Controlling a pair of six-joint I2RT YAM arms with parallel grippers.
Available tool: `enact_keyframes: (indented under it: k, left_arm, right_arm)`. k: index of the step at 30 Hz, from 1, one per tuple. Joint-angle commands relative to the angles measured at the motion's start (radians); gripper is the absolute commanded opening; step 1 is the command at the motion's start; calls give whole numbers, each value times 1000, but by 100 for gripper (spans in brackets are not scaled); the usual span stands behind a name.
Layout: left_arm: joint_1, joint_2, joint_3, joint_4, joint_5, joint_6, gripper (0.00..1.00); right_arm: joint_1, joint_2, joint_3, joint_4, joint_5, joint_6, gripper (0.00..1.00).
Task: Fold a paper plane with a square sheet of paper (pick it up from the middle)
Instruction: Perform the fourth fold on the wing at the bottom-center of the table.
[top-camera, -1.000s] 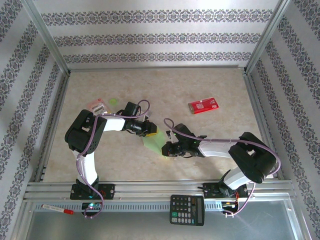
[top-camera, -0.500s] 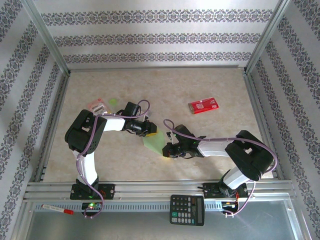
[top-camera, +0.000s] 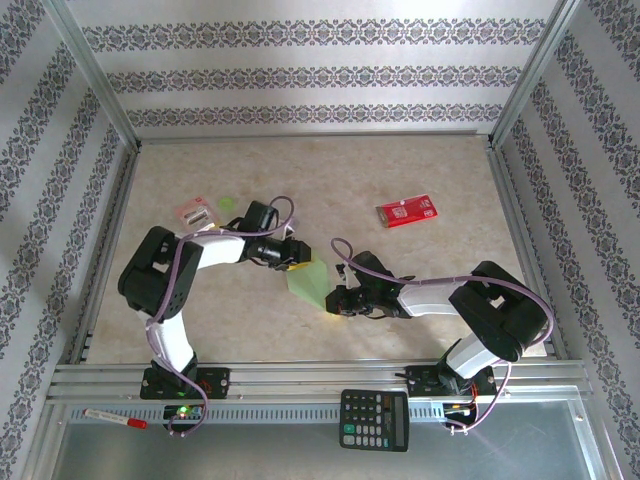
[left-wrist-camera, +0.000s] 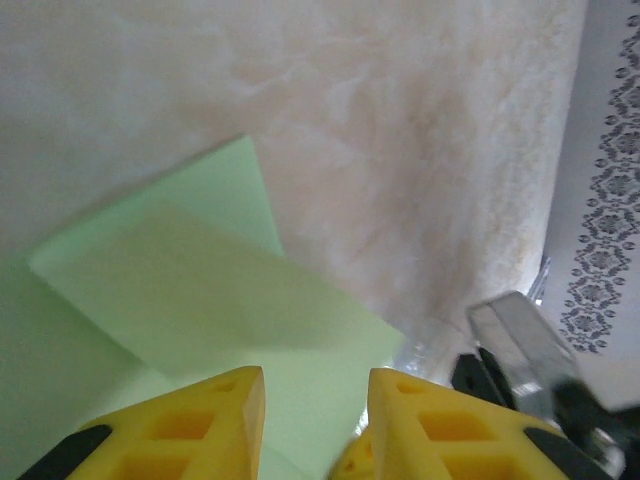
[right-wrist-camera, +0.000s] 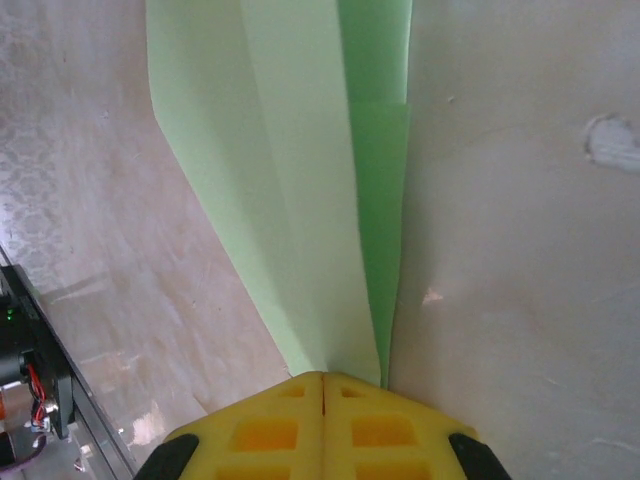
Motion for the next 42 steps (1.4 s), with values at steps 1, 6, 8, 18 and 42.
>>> enact_keyframes:
  k: [1, 6, 8, 18, 42]
  left_arm:
    - [-33, -92, -54, 1, -22, -78, 30]
    - [-123, -157, -147, 86, -66, -186, 19]
    - [-159, -149, -161, 106, -82, -213, 13]
    - [-215, -32, -146, 176, -84, -245, 2]
    - [-185, 41, -68, 12, -147, -118, 1]
  right_arm:
    - [1, 47, -45, -66, 66, 33, 0]
    - [1, 45, -50, -59, 76, 47, 0]
    - [1, 51, -51, -57, 76, 48, 0]
    - [-1, 66, -55, -51, 74, 49, 0]
    - [-2, 112, -74, -105, 69, 61, 0]
